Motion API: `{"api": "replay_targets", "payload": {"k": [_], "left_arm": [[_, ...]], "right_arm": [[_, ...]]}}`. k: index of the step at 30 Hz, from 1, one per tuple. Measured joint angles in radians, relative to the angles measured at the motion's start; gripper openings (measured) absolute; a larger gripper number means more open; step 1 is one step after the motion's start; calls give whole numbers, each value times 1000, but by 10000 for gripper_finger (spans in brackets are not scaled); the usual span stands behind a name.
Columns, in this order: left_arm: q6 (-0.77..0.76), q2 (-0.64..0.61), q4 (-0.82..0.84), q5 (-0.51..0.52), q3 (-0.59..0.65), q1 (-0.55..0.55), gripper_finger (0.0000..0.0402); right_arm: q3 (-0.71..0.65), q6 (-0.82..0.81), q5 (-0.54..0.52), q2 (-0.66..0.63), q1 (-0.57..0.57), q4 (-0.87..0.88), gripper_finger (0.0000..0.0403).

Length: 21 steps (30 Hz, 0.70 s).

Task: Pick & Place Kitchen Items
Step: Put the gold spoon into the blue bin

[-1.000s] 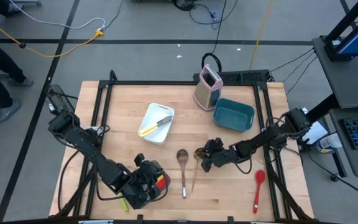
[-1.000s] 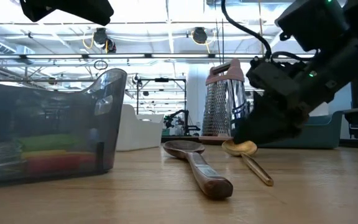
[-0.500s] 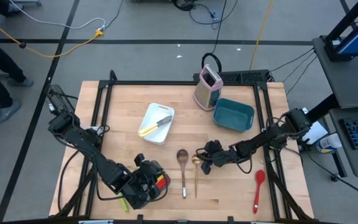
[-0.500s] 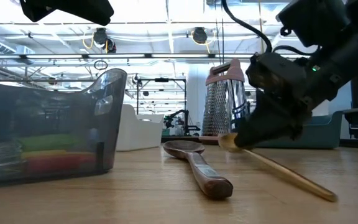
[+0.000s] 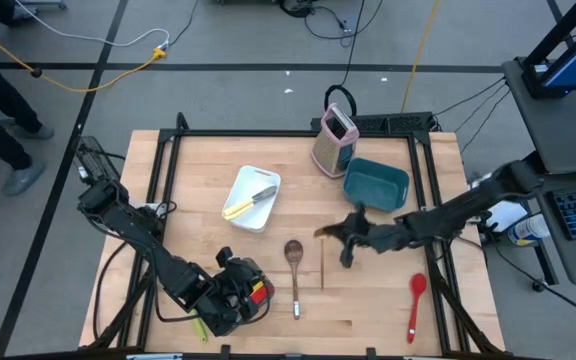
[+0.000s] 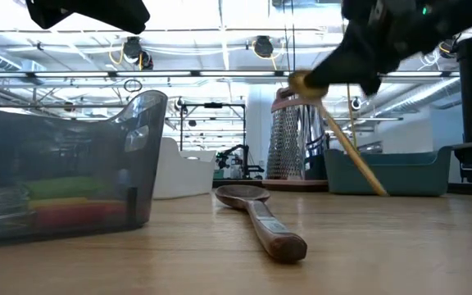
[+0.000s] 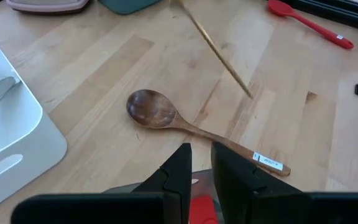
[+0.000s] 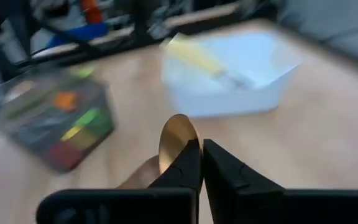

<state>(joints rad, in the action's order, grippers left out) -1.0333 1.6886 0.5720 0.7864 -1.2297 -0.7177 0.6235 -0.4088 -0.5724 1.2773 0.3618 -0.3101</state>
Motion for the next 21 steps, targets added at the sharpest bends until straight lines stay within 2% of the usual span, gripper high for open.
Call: {"api": "replay_targets", "payload": {"k": [6,15,18,21], "left_arm": [[-16,0,0,0,0,0,62],[-12,0,2,3,0,0,62],[0,0,2,9,0,0,62],[13,0,1,30,0,2,62]], "right_arm": [[0,204,-178,-225,0,237,1],[0,349,-373,-453,0,559,0],[0,440,-431,-496,-1,604,0],[0,559,-472,-527,-1,557,0]]}}
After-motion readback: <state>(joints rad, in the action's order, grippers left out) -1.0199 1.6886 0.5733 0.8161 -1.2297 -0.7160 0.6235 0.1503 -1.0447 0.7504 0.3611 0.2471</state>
